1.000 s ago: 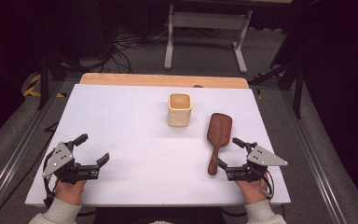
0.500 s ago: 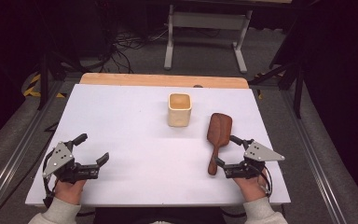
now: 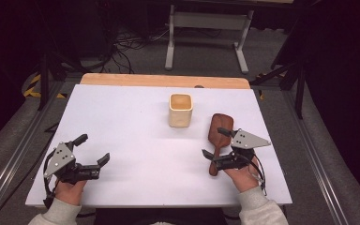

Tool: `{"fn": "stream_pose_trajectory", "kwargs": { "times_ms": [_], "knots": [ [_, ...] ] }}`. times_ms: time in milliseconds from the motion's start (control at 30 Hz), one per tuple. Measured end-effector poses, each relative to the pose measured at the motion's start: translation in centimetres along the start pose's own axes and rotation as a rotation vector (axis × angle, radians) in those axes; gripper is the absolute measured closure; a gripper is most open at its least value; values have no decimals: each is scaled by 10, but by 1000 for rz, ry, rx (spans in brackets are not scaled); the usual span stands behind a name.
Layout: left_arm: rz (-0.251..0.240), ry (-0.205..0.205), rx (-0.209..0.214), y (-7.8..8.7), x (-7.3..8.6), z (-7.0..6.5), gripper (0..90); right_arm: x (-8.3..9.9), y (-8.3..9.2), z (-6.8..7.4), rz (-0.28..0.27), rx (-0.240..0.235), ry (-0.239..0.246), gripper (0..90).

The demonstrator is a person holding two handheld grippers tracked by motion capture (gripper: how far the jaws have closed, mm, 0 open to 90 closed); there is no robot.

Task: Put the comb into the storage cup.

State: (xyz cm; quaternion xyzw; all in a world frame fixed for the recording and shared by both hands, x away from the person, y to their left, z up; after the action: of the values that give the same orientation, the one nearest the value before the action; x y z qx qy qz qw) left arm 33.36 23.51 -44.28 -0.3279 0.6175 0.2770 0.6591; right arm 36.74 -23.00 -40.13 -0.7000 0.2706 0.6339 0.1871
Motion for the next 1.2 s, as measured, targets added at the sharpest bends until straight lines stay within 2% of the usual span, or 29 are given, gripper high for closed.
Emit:
{"fn": "stream_pose_trajectory", "kwargs": {
  "times_ms": [333, 433, 533, 733, 833, 933, 967, 1033, 1067, 1133, 1200],
  "knots": [
    [13, 3, -3, 0, 0, 1, 5, -6, -21, 7, 42, -50, 17, 97],
    [12, 8, -2, 0, 1, 2, 5, -4, -31, 8, 60, -87, 23, 134],
    [16, 3, 1, -1, 1, 2, 5, -4, -35, 9, 74, -95, 20, 145],
    [18, -4, 5, -1, 1, 1, 5, -5, -45, 10, 115, -142, 11, 221],
    [18, -5, 4, 0, 1, 2, 5, -4, -45, 10, 174, -172, 0, 325],
    [17, -5, 4, 0, 1, 2, 5, -2, -44, 8, 214, -175, -2, 458],
    [16, -7, 4, 0, 0, 2, 5, -1, -44, 7, 229, -175, -13, 533],
    [15, -7, 3, 0, 0, 2, 5, 1, -43, 5, 240, -207, -75, 651],
    [15, -7, 1, 0, 0, 2, 5, 2, -42, 3, 260, -217, -91, 751],
    [13, -6, 0, 0, 0, 2, 5, 3, -42, 2, 318, -225, -73, 863],
    [15, -6, 2, 0, 0, 2, 5, 4, -41, 0, 370, -224, -57, 895]
  ]
}}
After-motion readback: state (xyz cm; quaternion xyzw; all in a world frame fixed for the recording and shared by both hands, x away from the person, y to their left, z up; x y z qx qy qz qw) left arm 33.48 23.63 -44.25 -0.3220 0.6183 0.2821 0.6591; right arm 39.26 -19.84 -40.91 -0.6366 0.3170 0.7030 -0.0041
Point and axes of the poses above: each handheld gripper's, and its own axes: y roughly backward along the jaws, x roughly out of its underside, z roughly to its left, the point moved 2 cm from there along -y, roughly forward along the jaws, and after that the axes turned 15 degrees about -z, right-handed, at the moved point
